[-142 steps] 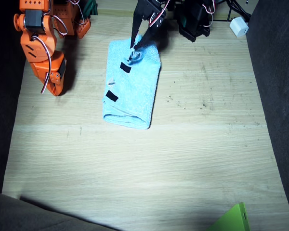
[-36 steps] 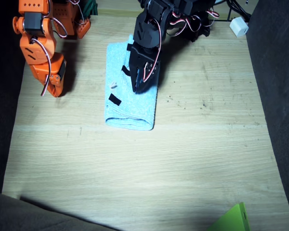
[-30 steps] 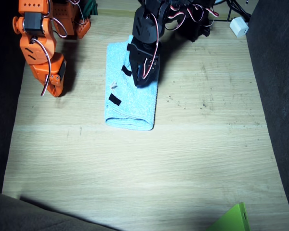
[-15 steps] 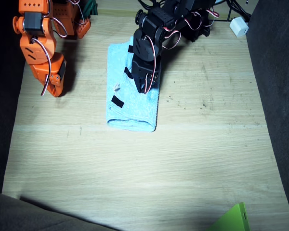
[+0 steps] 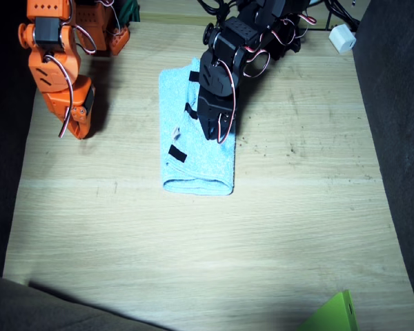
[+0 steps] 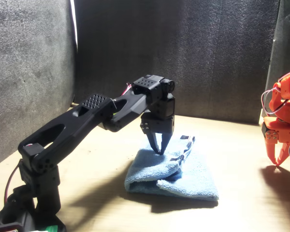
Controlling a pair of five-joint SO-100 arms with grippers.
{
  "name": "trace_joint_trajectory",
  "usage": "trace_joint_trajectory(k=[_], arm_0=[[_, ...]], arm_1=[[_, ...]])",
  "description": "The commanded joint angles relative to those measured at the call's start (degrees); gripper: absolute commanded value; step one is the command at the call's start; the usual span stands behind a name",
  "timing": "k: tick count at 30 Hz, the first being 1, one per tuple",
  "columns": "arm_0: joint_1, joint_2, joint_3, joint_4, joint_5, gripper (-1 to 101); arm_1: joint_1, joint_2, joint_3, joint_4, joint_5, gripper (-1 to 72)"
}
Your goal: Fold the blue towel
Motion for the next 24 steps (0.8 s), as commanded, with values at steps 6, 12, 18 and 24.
trace_joint_trajectory(k=[6,12,18,24], arm_0=[[6.0,0.8,-1.2,1.0,0.6,0],[8.5,-1.1,-2.8,1.0,1.2,0],[6.8,0.0,-3.2,1.1,1.7,0],[3.2,14.9,4.7,1.0,3.1,2]], arm_1=[[0.7,-0.4,1.6,0.3,0.2,0.6],[0.7,-0.6,1.4,0.4,0.2,0.6],[0.7,-0.7,1.3,0.4,0.2,0.6],[0.7,-0.3,1.7,0.3,0.1,0.5]])
